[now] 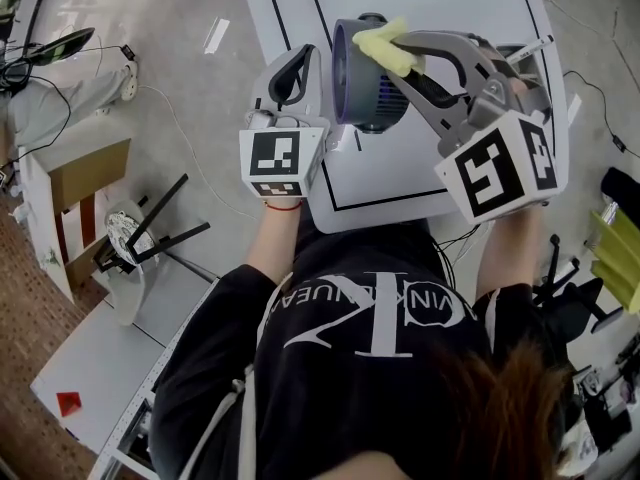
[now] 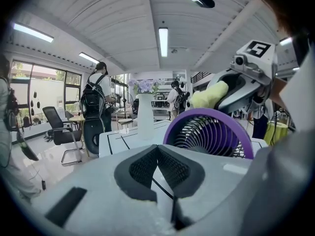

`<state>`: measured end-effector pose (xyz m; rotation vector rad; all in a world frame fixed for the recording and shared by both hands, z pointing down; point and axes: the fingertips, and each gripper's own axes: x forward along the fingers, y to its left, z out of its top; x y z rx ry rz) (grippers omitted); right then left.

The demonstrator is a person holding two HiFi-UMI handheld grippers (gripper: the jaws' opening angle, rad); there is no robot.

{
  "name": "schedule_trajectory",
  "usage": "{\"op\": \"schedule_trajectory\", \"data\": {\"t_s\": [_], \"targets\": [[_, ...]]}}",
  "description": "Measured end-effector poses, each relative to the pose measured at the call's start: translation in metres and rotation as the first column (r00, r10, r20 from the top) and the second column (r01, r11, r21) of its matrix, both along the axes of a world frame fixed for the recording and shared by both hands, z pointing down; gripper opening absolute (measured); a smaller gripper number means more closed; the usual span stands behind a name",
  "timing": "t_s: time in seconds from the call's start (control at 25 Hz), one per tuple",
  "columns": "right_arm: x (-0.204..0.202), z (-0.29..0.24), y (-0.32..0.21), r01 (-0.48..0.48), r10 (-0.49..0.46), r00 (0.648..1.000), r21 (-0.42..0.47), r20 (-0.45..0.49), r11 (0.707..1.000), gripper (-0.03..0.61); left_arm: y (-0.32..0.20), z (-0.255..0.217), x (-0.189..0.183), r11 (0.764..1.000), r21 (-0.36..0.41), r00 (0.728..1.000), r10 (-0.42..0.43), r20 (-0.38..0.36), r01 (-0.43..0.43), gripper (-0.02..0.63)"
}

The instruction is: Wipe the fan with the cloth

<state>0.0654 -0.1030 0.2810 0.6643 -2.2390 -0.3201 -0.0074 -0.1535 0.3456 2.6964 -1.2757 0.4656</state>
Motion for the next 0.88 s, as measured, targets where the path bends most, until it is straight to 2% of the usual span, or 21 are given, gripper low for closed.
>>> {"op": "schedule_trajectory", "data": {"t_s": [0.36,0.88], "targets": [[-0.005,-0.001,0.021,-0.011,0.01,0.999,0.016,0.031,1.0,0.091,0.012,-0.003,-0.005,1.0,0.007,1.0,-0.023,-0.003,0.023,0.003],[-0.015,0.01,0.061,0.036,-0.034,0.997,-0.033,0.066,0.999,0.091,0.032,-0.005,-0.007,0.999,0.012,0.999,-0.049,-0.003,0.049,0.003]]}}
